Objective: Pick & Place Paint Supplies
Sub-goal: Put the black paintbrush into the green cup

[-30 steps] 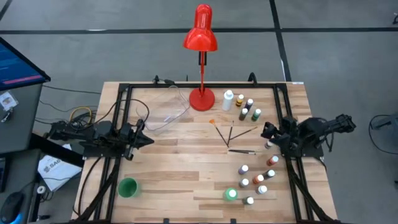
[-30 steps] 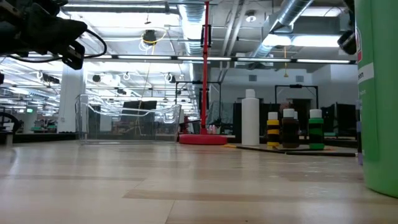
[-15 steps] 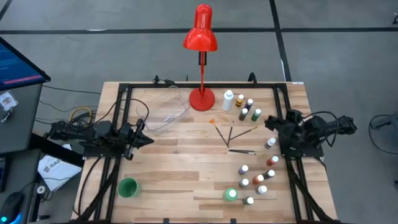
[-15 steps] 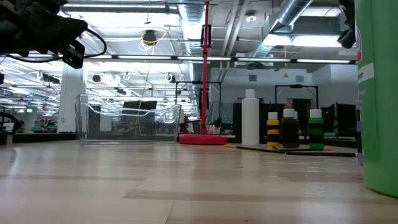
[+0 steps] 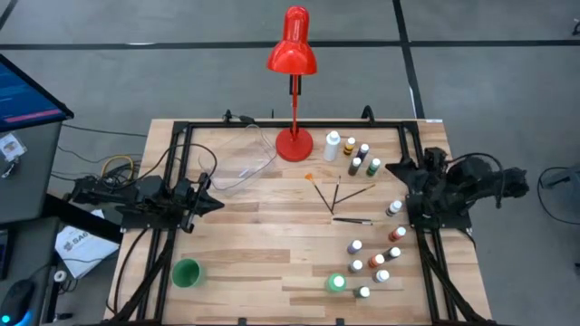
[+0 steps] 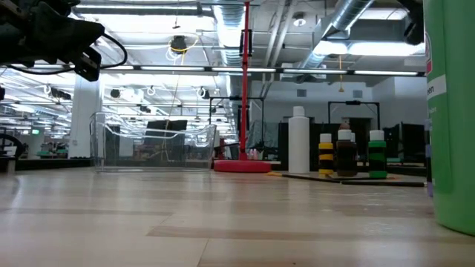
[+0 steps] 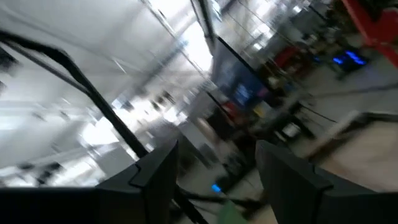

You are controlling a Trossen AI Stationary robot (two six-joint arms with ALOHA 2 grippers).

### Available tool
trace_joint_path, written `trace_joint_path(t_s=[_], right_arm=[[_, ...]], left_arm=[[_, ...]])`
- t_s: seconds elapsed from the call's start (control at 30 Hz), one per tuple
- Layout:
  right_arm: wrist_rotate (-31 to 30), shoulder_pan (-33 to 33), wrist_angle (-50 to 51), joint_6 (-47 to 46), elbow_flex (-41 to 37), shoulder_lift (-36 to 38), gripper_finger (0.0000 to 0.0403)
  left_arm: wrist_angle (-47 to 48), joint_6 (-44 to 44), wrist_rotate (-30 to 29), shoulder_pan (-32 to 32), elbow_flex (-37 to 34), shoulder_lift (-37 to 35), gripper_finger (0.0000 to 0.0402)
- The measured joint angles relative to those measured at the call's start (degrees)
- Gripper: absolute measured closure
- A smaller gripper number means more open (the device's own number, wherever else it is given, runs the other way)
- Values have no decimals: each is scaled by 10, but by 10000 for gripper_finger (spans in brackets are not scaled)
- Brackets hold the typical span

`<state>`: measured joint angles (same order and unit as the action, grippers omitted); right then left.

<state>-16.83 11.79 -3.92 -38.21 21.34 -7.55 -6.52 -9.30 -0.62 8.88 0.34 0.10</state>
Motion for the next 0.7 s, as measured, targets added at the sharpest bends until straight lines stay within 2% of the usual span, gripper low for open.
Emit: trace_joint_path(t_s=[0.17,0.33,0.7], right_arm=[[0,-13,196,3,120,-102,193],[0,-27,338,5,207,-206,193],[7,-63,589,66,318,-340,193]], left_arm=[[0,0,0,0,0,0,400],[0,0,0,0,0,0,400],[-3,0,0,0,0,0,400]])
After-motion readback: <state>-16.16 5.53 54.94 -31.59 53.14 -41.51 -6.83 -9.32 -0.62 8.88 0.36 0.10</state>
